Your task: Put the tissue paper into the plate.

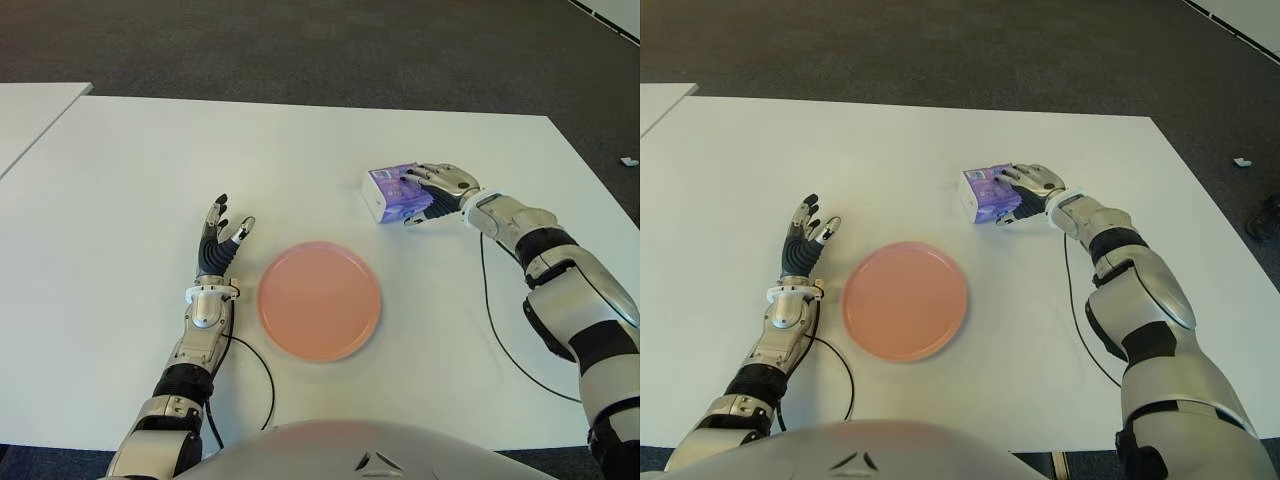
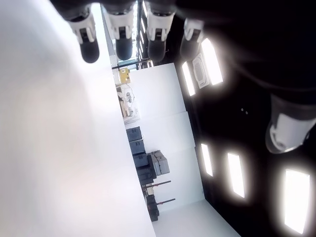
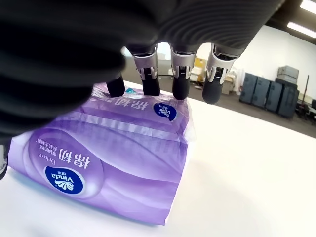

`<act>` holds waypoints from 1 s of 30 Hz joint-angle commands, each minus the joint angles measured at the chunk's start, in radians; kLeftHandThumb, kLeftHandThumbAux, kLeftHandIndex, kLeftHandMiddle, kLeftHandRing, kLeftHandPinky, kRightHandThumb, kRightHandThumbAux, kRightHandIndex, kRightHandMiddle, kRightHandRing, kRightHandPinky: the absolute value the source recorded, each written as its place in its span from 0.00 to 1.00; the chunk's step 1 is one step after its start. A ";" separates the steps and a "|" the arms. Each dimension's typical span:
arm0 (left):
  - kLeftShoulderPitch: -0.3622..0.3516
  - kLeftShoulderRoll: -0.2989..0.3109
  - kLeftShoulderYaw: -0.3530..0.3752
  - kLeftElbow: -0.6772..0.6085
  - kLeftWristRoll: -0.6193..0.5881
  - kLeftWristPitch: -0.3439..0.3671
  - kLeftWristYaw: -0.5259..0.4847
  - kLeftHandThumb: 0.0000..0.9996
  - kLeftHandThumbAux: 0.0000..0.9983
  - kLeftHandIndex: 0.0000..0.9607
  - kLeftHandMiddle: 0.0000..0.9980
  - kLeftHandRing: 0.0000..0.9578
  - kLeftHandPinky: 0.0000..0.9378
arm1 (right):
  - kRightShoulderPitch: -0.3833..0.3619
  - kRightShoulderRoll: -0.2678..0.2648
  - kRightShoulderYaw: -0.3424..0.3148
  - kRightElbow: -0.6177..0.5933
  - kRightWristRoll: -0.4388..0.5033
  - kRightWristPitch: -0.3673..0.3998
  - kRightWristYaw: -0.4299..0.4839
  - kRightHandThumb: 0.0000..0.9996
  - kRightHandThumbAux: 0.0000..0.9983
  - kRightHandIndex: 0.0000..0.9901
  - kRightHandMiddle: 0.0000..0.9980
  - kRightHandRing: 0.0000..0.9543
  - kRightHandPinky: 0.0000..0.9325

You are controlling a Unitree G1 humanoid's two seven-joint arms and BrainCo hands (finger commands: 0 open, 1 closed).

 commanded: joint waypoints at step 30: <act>0.064 -0.023 0.015 0.074 -0.001 -0.010 -0.002 0.00 0.44 0.00 0.00 0.00 0.00 | -0.059 -0.041 -0.149 -0.101 0.082 -0.061 -0.036 0.22 0.39 0.00 0.00 0.00 0.00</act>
